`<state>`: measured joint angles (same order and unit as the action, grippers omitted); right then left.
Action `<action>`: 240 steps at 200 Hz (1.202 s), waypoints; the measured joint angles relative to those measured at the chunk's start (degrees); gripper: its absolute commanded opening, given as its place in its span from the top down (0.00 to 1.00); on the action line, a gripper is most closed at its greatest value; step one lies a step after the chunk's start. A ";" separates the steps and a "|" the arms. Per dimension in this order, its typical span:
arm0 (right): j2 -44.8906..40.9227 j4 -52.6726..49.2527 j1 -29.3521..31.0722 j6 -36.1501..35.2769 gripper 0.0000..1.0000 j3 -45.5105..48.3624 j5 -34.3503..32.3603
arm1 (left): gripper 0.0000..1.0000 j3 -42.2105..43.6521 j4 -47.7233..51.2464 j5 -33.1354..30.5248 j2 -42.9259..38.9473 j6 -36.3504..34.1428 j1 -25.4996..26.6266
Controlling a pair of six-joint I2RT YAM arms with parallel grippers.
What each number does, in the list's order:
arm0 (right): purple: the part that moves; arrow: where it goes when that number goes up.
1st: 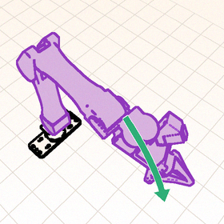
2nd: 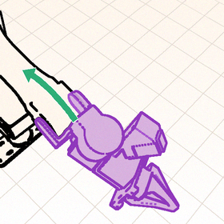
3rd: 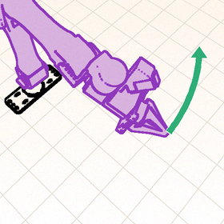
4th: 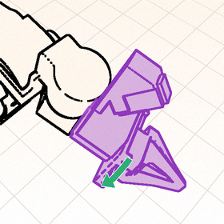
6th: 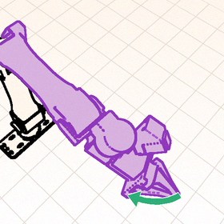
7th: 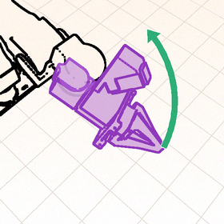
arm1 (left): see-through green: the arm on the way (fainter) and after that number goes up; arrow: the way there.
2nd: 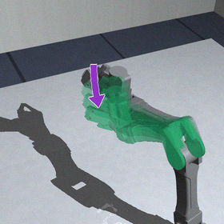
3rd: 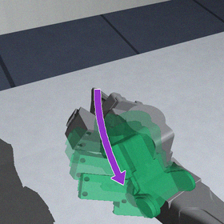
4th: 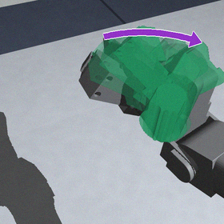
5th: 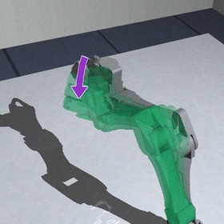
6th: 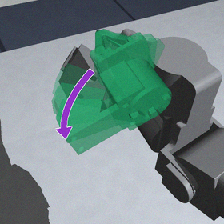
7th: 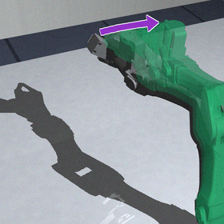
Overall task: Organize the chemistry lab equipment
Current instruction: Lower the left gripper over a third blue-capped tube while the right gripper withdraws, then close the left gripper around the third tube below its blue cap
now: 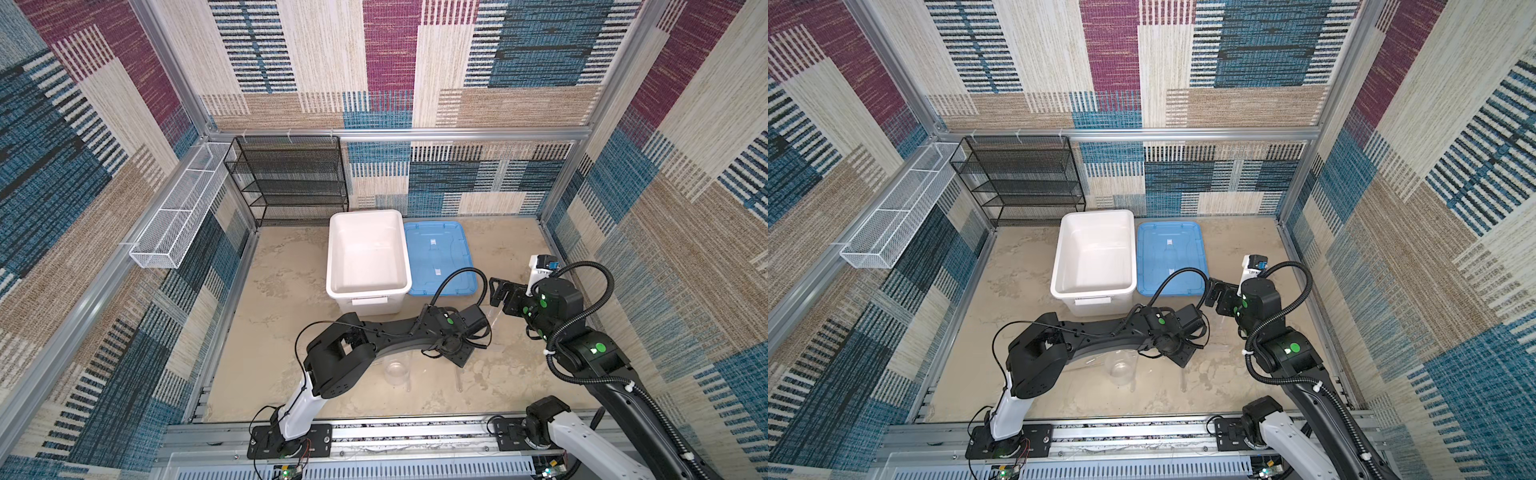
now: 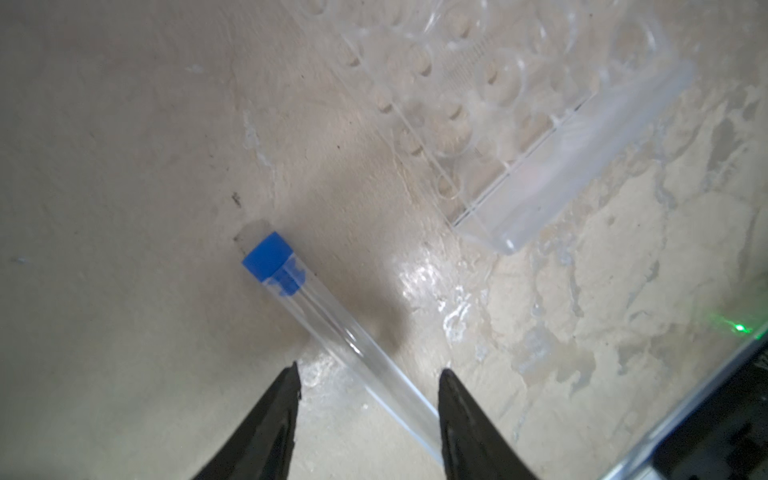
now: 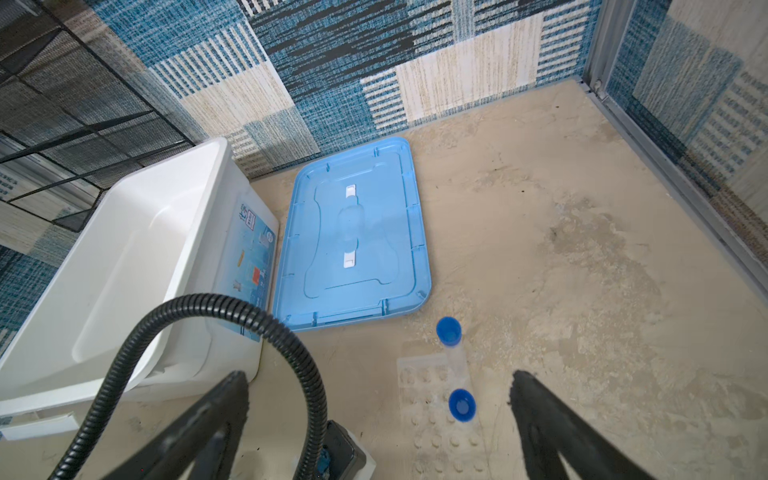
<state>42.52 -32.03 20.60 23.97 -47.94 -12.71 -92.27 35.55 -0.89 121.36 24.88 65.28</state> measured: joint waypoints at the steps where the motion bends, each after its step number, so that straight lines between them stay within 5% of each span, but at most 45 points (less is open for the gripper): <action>1: 0.02 0.00 0.00 0.00 0.01 -0.04 -0.07 | 0.46 -0.02 0.02 0.00 0.02 0.00 -0.02; 27: -0.94 -1.66 0.00 2.10 0.01 -1.25 -1.92 | 0.53 -2.36 3.30 1.64 1.51 -0.20 -1.62; 73: -4.74 -7.10 0.00 6.67 0.01 -1.25 -2.62 | 0.51 -3.52 6.49 3.61 0.04 0.70 -4.94; 128: -13.16 -7.87 0.00 6.34 0.01 3.15 1.20 | 0.45 -1.33 3.54 3.87 -0.83 2.60 -2.80; 170: -8.55 -8.20 0.02 4.20 0.01 4.20 7.43 | 0.46 -0.09 2.71 2.54 0.48 5.05 -1.66; 240: -7.85 -7.98 0.00 2.73 0.01 5.86 10.58 | 0.62 -4.79 5.73 0.63 4.85 5.09 -1.03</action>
<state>34.68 -40.01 20.60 26.70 -42.09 -2.13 -97.06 41.28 -0.25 126.21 29.98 64.25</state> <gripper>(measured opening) 0.994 0.410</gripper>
